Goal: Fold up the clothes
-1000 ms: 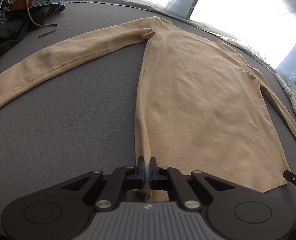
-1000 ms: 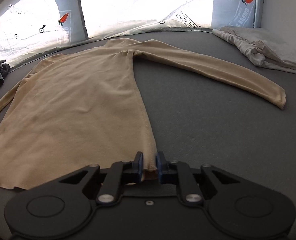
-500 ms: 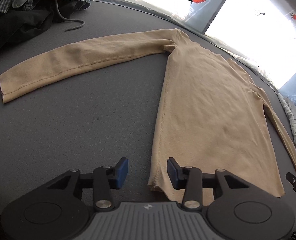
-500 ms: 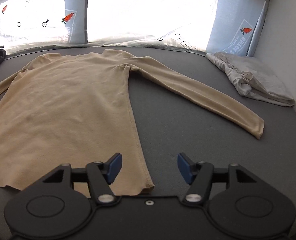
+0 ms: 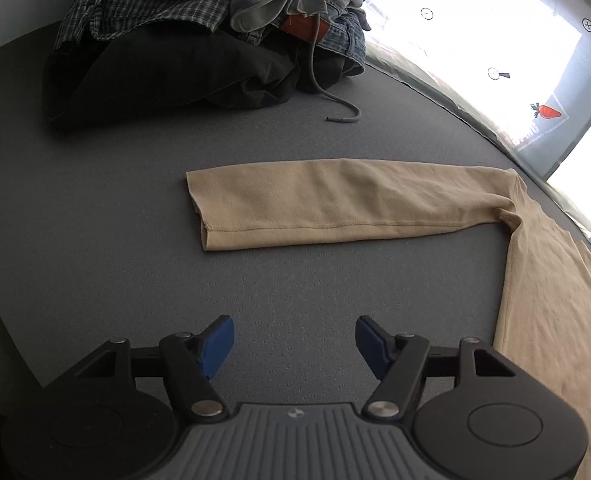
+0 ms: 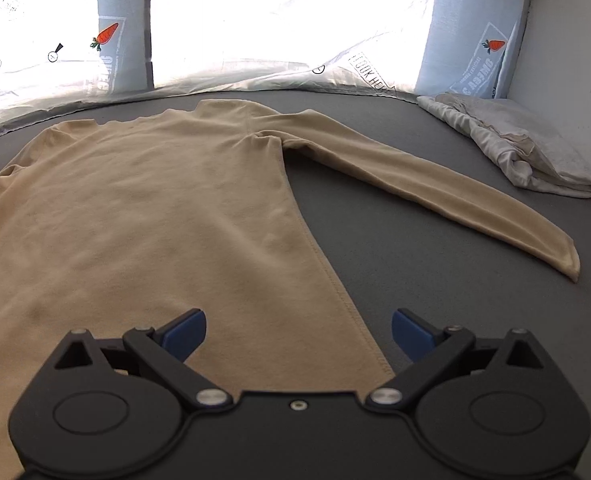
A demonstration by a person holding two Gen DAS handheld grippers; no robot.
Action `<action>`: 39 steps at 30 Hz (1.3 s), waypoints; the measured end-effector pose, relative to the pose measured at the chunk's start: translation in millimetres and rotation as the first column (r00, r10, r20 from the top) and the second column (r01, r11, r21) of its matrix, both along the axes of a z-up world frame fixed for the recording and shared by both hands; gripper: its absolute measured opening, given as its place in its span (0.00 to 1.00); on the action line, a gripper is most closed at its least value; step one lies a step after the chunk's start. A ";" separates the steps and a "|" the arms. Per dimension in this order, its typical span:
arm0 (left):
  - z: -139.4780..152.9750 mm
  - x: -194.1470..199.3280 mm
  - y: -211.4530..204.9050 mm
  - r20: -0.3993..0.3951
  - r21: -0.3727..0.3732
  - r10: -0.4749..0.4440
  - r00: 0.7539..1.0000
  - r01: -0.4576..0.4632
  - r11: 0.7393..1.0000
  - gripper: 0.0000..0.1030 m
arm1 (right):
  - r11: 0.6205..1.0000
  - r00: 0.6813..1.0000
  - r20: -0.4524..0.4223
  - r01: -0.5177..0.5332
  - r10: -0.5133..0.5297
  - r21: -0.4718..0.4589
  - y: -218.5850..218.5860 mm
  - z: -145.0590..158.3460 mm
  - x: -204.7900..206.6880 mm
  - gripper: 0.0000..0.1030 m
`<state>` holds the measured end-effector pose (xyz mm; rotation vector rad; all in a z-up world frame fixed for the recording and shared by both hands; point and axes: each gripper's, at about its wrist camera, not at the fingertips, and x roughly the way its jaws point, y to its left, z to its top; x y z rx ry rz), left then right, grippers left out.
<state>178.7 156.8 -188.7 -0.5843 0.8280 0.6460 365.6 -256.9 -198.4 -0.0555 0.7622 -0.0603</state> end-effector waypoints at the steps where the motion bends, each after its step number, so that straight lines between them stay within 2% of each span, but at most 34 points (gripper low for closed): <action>1: -1.7 -0.2 5.8 -0.006 -0.009 0.018 1.000 -0.018 1.000 0.66 | 0.999 1.000 0.016 0.017 -0.018 0.033 -6.4 -5.3 -3.6 1.00; 4: -5.3 2.1 22.2 -0.015 -0.025 0.047 0.999 -0.047 0.999 0.66 | 0.996 0.995 0.089 0.033 -0.041 0.088 -13.7 -18.3 -14.4 1.00; 9: -7.8 9.1 55.3 0.010 -0.023 0.104 0.995 -0.104 0.994 0.69 | 0.996 0.995 0.087 0.032 -0.039 0.082 -13.6 -17.3 -12.2 1.00; 13: -11.7 15.3 78.1 0.054 -0.053 0.151 0.987 -0.148 0.988 0.73 | 0.996 0.995 0.088 0.032 -0.040 0.085 -14.2 -17.4 -12.1 1.00; 16: -17.9 24.4 89.3 0.055 -0.074 0.173 0.983 -0.168 0.983 0.73 | 0.996 0.995 0.088 0.031 -0.039 0.086 -14.5 -17.7 -12.3 1.00; 21: -19.6 37.2 89.6 0.073 -0.060 0.187 0.980 -0.183 0.981 0.70 | 0.996 0.995 0.088 0.031 -0.039 0.086 -14.1 -17.8 -12.6 1.00; 22: -19.9 38.0 89.7 0.087 -0.071 0.183 0.979 -0.177 0.982 0.63 | 0.996 0.995 0.088 0.031 -0.038 0.085 -14.2 -17.8 -12.6 1.00; 24: -21.0 41.1 90.7 0.107 -0.095 0.169 0.980 -0.159 0.983 0.43 | 0.996 0.995 0.088 0.030 -0.038 0.085 -14.6 -17.9 -12.5 1.00; 25: -21.4 42.3 89.8 0.118 -0.108 0.168 0.979 -0.156 0.982 0.21 | 0.996 0.995 0.088 0.030 -0.038 0.086 -14.7 -18.0 -12.7 1.00; 26: -21.1 43.7 89.0 0.130 -0.116 0.162 0.978 -0.147 0.982 0.08 | 0.996 0.995 0.088 0.029 -0.037 0.086 -14.8 -18.0 -12.7 1.00; 29: -16.9 48.5 83.9 0.181 -0.155 0.149 0.972 -0.121 0.980 0.05 | 0.996 0.996 0.088 0.028 -0.035 0.085 -15.2 -18.4 -12.5 1.00; 32: -2.3 61.3 68.3 0.250 -0.184 0.094 0.964 -0.048 0.982 0.05 | 0.996 0.996 0.088 0.028 -0.035 0.086 -15.1 -18.4 -12.5 1.00; 34: 10.0 74.5 50.2 0.308 -0.205 0.013 0.951 0.053 0.977 0.05 | 0.996 0.996 0.088 0.028 -0.035 0.087 -15.1 -18.4 -12.7 1.00; 37: 20.5 99.4 15.1 0.366 -0.231 -0.153 0.918 0.249 0.941 0.06 | 0.996 0.995 0.088 0.028 -0.035 0.089 -15.6 -18.6 -13.0 1.00; 38: 20.2 109.9 -0.6 0.366 -0.241 -0.209 0.907 0.309 0.920 0.11 | 0.996 0.995 0.088 0.027 -0.035 0.090 -16.0 -18.8 -12.8 1.00; 39: 17.4 116.6 -9.0 0.350 -0.257 -0.231 0.908 0.330 0.908 0.15 | 0.995 0.995 0.088 0.027 -0.036 0.092 -16.4 -19.0 -12.5 1.00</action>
